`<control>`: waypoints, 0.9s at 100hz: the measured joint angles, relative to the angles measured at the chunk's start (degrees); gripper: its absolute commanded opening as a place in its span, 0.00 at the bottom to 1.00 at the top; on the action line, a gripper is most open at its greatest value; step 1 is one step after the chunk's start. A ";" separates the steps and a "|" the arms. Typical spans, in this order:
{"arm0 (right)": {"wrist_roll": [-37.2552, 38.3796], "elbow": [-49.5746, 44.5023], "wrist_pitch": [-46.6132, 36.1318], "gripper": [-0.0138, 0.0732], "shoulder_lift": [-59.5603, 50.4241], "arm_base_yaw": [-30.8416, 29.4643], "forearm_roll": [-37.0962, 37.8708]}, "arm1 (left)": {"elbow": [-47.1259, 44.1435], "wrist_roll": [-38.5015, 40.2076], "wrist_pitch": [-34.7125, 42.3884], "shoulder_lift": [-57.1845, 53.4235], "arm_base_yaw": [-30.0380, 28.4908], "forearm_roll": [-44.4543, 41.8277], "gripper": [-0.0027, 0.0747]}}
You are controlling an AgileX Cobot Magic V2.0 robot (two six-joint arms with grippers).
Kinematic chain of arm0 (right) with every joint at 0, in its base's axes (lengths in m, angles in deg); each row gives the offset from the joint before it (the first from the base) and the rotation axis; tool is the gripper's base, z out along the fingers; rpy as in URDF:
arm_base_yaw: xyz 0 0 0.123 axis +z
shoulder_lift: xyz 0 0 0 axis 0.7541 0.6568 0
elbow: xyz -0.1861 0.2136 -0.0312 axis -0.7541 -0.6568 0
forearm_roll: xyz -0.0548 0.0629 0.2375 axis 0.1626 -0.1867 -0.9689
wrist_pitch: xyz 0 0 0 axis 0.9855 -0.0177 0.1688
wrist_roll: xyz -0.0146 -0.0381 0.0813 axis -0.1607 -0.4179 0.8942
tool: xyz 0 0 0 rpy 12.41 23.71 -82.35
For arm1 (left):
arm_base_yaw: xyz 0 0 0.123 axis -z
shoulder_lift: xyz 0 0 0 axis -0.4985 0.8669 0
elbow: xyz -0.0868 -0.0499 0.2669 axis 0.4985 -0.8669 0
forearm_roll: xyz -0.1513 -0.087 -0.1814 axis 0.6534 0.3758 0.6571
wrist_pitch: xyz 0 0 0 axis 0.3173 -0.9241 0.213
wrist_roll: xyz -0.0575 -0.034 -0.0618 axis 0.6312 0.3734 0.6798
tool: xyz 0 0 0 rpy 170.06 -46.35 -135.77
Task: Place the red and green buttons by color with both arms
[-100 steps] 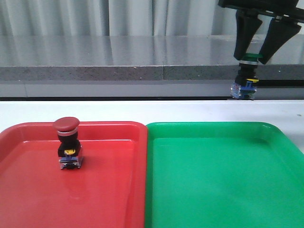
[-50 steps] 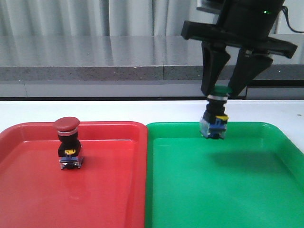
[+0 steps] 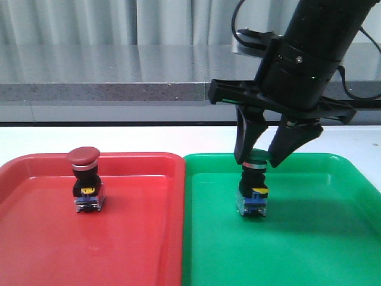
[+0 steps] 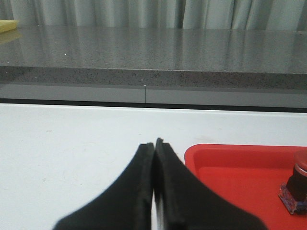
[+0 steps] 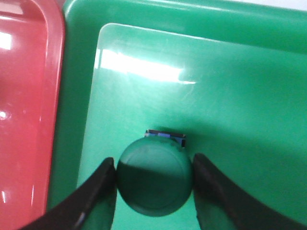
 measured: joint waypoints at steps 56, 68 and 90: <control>0.25 -0.62 0.75 0.66 0.13 0.00 -0.13 | 0.00 0.00 0.00 0.00 0.00 0.00 0.01; 0.25 -0.62 0.75 0.66 0.13 0.00 -0.27 | 0.00 0.00 0.00 0.00 0.00 0.00 0.01; 0.39 -0.62 0.83 0.66 -1.81 0.00 -0.53 | 0.00 0.00 0.00 0.00 0.00 0.00 0.01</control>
